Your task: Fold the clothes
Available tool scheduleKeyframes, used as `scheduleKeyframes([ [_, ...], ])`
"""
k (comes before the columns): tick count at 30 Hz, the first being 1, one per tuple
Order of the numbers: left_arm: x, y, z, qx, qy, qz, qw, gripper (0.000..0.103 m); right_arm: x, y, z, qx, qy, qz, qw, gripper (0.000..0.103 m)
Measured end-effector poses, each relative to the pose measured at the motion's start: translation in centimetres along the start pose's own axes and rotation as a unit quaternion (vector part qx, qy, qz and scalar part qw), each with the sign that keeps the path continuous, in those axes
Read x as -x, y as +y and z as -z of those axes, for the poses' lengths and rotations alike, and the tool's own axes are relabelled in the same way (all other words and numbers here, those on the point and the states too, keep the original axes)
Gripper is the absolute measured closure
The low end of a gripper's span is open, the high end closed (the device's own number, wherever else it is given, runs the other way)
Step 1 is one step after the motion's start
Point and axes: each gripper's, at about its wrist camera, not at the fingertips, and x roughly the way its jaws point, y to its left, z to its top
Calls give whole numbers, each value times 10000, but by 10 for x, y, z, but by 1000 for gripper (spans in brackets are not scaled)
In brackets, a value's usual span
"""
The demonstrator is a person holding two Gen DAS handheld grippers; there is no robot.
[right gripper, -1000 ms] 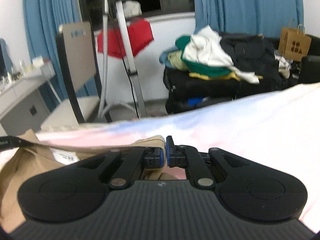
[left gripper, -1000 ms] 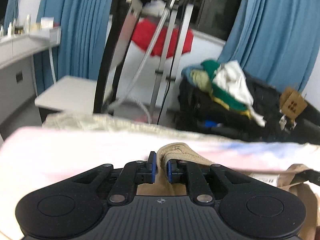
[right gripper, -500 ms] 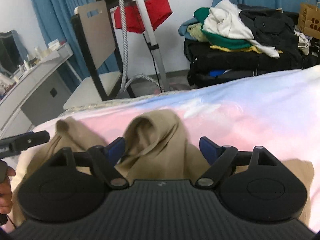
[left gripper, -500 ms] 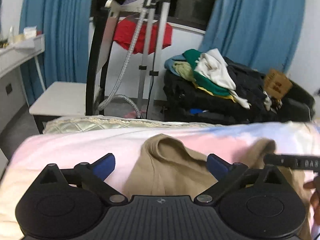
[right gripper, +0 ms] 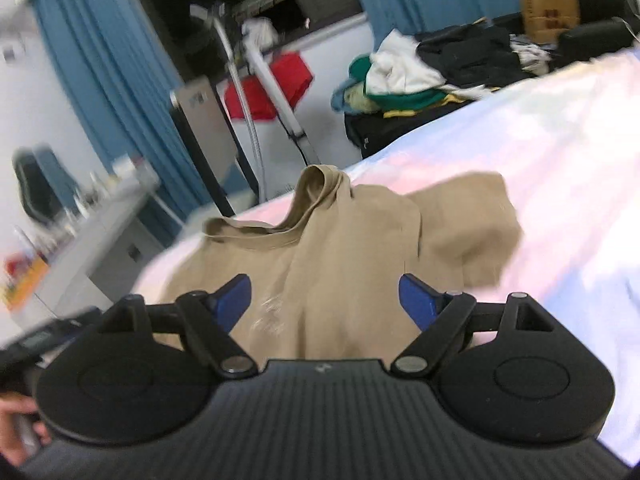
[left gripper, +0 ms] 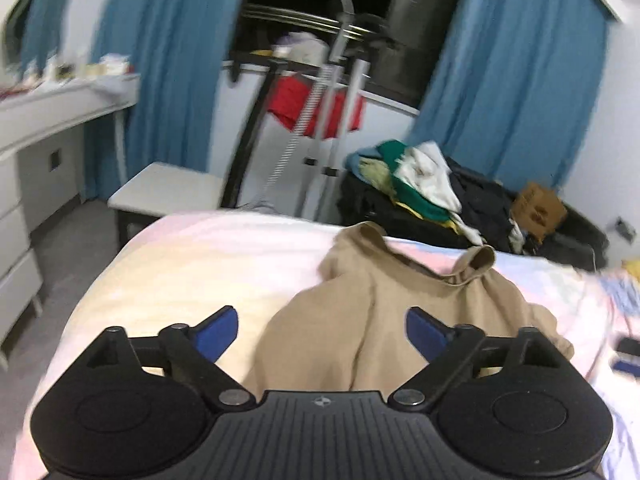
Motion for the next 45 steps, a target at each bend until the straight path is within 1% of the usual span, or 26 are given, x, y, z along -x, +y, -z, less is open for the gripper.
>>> scheduleKeyframes([
  [2,11,12,11,276,-91,2,9996,28,25,-8,22,-276,-168,-131,9994,22],
  [3,16,18,17,411,-137,4,9991,32,30,-11,27,-346,-169,-120,9992,26],
  [4,20,24,23,581,-189,36,9981,35,33,-14,30,-384,-150,-108,9991,26],
  [7,21,38,35,1162,-215,361,9923,38,31,-20,31,-450,-71,-161,9988,26],
  [9,12,42,38,1344,-25,462,9898,40,23,-23,28,-557,-78,-198,9982,26],
  [11,0,42,41,1410,154,447,9889,41,13,-26,30,-591,-72,-219,9980,26],
  [12,-4,42,43,1449,200,490,9880,43,8,-27,32,-585,-18,-220,9980,26],
  [13,-8,41,45,1488,241,539,9871,47,2,-29,34,-575,51,-227,9981,26],
  [14,-10,39,46,1458,342,658,9865,49,-2,-31,35,-599,109,-218,9979,26],
  [16,-8,31,48,1184,482,769,9888,50,-9,-36,38,-682,213,-183,9973,26],
  [18,3,25,53,865,447,757,9924,50,-12,-41,40,-834,285,-158,9960,26],
  [22,20,18,61,173,489,564,9971,50,-13,-51,41,-1240,349,-256,9913,26],
  [24,18,17,67,23,512,391,9979,51,-12,-52,42,-1265,336,-257,9911,26],
  [26,12,18,71,35,449,189,9988,72,-11,-51,43,-1234,322,-223,9916,26],
  [27,7,21,71,120,435,159,9989,93,-10,-50,43,-1216,316,-203,9919,26],
  [28,4,23,69,226,395,166,9988,98,-10,-50,44,-1198,309,-183,9922,26],
  [29,6,23,67,268,286,145,9991,99,-10,-49,44,-1189,306,-160,9923,26],
  [32,16,22,54,423,-160,59,9990,101,-9,-49,45,-1159,296,-87,9928,26],
  [33,21,26,46,611,-323,49,9976,101,-9,-48,45,-1153,293,-76,9929,26],
  [35,29,38,26,1003,-615,8,9931,101,-8,-48,45,-1150,289,-76,9929,26],
  [37,34,52,2,1365,-877,-88,9867,101,-8,-48,45,-1141,285,-89,9930,26],
  [40,31,68,-42,1613,-1041,-359,9807,101,-11,-49,45,-1149,311,-83,9929,26],
  [41,27,71,-56,1603,-1025,-484,9805,101,-13,-50,45,-1169,332,-84,9926,26],
  [42,24,73,-71,1581,-1002,-613,9804,101,-15,-51,45,-1194,355,-88,9922,26],
  [45,1,73,-108,1264,-834,-1196,9812,101,-20,-54,45,-1238,408,-76,9914,26],
])
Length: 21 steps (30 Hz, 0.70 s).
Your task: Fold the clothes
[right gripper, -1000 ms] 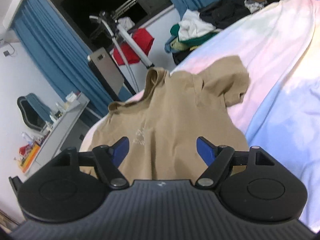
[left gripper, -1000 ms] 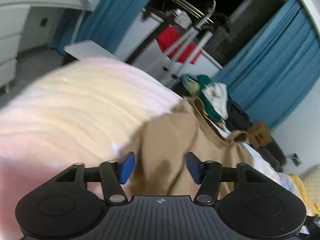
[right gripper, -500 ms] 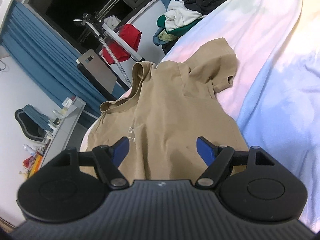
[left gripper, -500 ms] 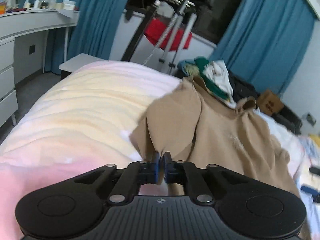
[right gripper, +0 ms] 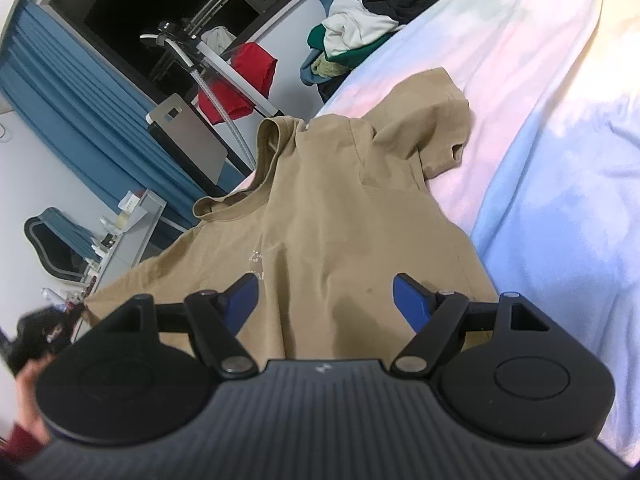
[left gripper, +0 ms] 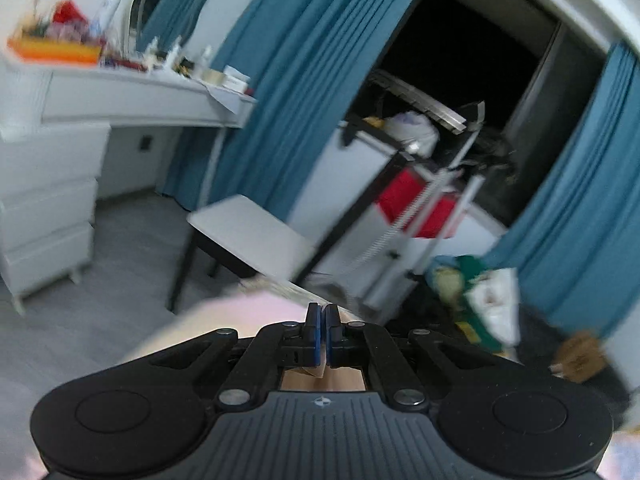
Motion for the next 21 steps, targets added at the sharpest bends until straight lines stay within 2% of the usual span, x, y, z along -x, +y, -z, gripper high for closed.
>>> scheduleKeyframes([
  [1,-12,-3,-6,-120,24,-226,9997,101,-2,-1,0,-7,10,11,10000,26],
  [5,-60,-9,-6,-315,218,-752,9964,100,-8,-4,-1,5,50,26,10000,26],
  [8,-75,1,16,-136,329,-620,9974,93,-14,-5,0,67,68,72,9999,26],
  [9,-77,4,23,-84,391,-593,9974,84,-16,-6,0,62,90,83,9999,26],
  [11,-72,13,35,62,488,-565,9972,75,-20,-7,1,31,146,94,9998,26],
  [13,-57,28,48,453,543,-441,9965,51,-21,-7,1,18,170,76,9998,26],
  [14,-50,36,53,673,568,-372,9954,47,-20,-6,1,21,160,61,9999,26],
  [18,-17,66,83,1523,759,-176,9853,44,-12,-5,0,24,74,-7,10000,26],
  [21,-7,78,109,1987,920,-94,9757,48,-6,-4,1,50,20,-30,10000,26],
])
